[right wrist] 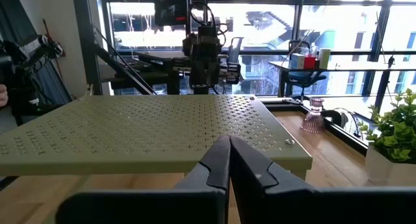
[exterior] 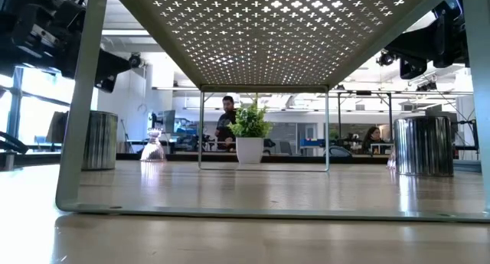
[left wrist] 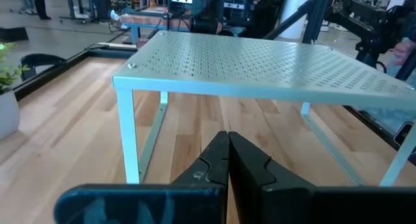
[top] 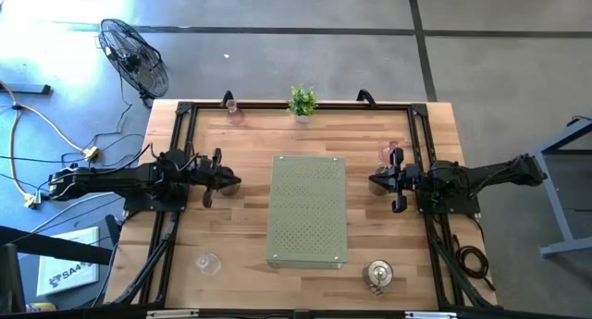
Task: Pick & Place candle stick holders
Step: Put the top pink transparent candle holder on the shelf
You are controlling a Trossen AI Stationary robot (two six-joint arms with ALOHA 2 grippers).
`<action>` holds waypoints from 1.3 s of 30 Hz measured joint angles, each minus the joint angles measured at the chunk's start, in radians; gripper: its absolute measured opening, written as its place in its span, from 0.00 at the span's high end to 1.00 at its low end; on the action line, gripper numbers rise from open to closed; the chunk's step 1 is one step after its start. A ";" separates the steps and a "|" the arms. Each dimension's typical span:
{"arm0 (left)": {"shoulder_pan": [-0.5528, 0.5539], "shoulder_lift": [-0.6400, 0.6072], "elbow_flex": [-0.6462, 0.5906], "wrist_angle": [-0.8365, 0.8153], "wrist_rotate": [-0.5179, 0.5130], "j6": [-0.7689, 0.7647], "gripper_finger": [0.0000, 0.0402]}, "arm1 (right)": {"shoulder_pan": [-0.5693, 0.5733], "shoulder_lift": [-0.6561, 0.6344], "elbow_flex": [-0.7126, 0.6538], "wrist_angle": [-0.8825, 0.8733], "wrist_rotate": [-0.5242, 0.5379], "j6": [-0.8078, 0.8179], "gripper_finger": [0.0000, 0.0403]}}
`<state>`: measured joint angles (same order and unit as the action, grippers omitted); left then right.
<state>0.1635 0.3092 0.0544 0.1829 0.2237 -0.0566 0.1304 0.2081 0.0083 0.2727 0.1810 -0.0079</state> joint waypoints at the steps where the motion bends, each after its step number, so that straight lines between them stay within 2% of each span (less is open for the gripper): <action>1: 0.000 0.000 0.000 0.000 0.000 0.000 1.00 | 0.000 0.000 0.000 0.000 0.000 0.000 0.99; 14: 0.000 0.000 0.000 -0.010 0.020 0.000 1.00 | 0.000 0.000 0.000 0.017 0.029 -0.004 0.99; 20: 0.000 0.000 0.000 -0.012 -0.032 -0.004 0.98 | 0.000 0.000 0.000 0.025 0.040 0.028 0.97; 25: 0.000 0.000 0.000 -0.014 -0.031 -0.040 0.86 | 0.000 0.000 0.000 0.018 0.090 0.052 0.89; 33: 0.000 0.001 0.000 0.009 -0.059 -0.053 0.59 | 0.000 0.000 0.000 0.035 0.189 0.052 0.66; 39: 0.000 0.001 0.000 0.039 -0.060 -0.053 0.46 | 0.000 0.000 0.000 0.035 0.234 0.052 0.50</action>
<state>0.1635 0.3099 0.0544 0.2221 0.1642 -0.1097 0.1307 0.2081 0.0085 0.3080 0.4151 0.0444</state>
